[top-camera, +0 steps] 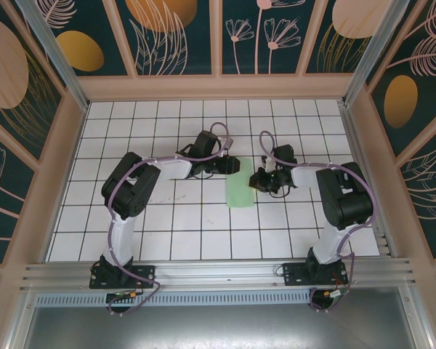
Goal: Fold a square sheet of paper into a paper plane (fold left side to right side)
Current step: Hold the square sheet of paper at the center of the table.
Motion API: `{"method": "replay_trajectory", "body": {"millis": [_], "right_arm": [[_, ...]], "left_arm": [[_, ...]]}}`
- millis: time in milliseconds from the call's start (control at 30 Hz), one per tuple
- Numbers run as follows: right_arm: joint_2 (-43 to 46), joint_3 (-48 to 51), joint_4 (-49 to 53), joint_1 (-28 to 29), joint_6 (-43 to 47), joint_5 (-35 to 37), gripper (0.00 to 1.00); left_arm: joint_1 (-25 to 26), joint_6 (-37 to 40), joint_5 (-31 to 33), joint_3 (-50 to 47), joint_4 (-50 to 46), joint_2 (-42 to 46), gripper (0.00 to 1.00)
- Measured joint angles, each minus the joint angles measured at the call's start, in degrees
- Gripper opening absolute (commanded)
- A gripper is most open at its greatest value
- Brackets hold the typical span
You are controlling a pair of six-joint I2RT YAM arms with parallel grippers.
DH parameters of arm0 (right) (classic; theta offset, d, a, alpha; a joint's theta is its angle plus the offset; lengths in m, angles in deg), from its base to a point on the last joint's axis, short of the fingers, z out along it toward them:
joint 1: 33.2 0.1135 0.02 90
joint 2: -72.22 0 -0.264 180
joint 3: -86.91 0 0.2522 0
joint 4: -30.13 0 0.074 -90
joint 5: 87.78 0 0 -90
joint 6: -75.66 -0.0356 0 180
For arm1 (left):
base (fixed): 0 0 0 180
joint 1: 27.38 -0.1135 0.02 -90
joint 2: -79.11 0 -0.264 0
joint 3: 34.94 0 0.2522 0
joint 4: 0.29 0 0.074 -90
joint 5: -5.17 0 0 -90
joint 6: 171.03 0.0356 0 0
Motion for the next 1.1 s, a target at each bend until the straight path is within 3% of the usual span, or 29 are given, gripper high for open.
{"method": "replay_trajectory", "body": {"millis": [600, 700, 867, 1100], "right_arm": [[-0.22, -0.85, 1.11, 0.57, 1.33, 0.87, 0.11], [-0.22, -1.03, 1.38, 0.61, 1.46, 1.05, 0.14], [1.11, -2.16, 3.67, 1.07, 1.95, 3.02, 0.28], [7.63, -3.34, 8.72, 1.05, 2.99, 7.87, 0.33]], "left_arm": [[0.11, 1.25, 2.38, -0.57, -1.11, -1.6, 0.37], [0.11, 1.62, 2.36, -0.74, -0.96, -1.6, 0.37], [0.11, 1.68, 2.32, -1.03, -0.42, -1.6, 0.36], [0.11, 1.88, 2.29, -1.18, -0.13, -1.6, 0.37]]}}
